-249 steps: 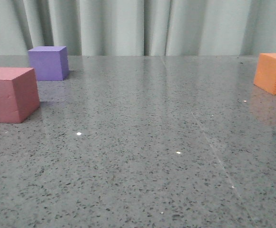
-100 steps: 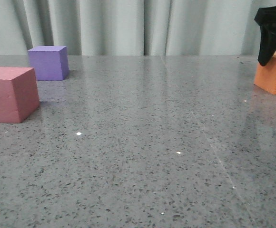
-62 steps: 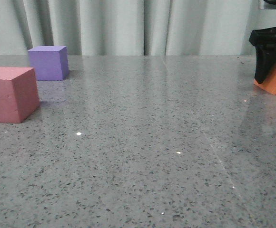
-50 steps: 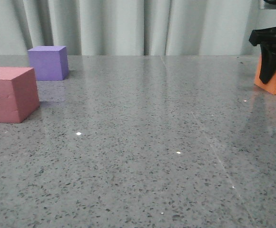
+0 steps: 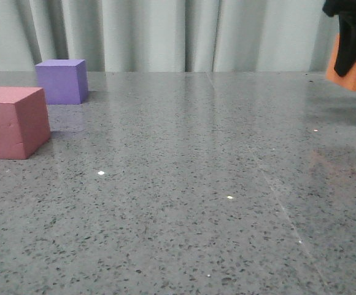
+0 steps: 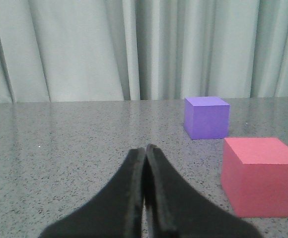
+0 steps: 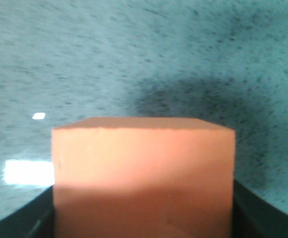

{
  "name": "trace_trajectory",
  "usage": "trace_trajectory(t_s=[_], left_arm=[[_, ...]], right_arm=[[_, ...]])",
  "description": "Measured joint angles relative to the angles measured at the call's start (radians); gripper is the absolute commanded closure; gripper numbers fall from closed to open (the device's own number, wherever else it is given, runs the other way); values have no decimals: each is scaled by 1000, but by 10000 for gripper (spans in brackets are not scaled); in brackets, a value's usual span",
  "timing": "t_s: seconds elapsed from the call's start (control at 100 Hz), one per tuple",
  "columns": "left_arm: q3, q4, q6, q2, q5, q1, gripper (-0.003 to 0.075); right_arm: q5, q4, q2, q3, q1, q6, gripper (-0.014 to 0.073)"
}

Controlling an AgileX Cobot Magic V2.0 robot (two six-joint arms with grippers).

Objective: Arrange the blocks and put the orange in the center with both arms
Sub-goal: 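Lift the orange cube with the right gripper and carry it toward the table center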

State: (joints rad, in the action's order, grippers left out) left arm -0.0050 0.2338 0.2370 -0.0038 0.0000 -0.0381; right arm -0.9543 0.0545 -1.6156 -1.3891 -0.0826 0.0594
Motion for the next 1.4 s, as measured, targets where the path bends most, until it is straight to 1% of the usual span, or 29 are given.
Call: trace_trajectory(t_s=[0.15,0.37,0.67,0.84,0.99,1.1,1.29,1.4], left_arm=[[0,0,0,0,0,0,739],[0,0,0,0,0,0,739],[0,0,0,0,0,0,739],[0,0,0,0,0,0,739],[0,0,0,0,0,0,739],[0,0,0,0,0,0,739],[0,0,0,0,0,0,739],[0,0,0,0,0,0,739]], right_arm=[[0,5,42,0,-91,76,293],[60,8,14,-28,-251,197,296],[64,3,-185,-254,-420,336,296],[40,-74,-307,-385,-505,462,296],[0,-170,-386,-468,-561,578,296],[-9,-195,-425,-496,-587,633,296],[-40,-206,-458,-500,-594,666,295],[-44,-210,-459,-503,-594,669,256]])
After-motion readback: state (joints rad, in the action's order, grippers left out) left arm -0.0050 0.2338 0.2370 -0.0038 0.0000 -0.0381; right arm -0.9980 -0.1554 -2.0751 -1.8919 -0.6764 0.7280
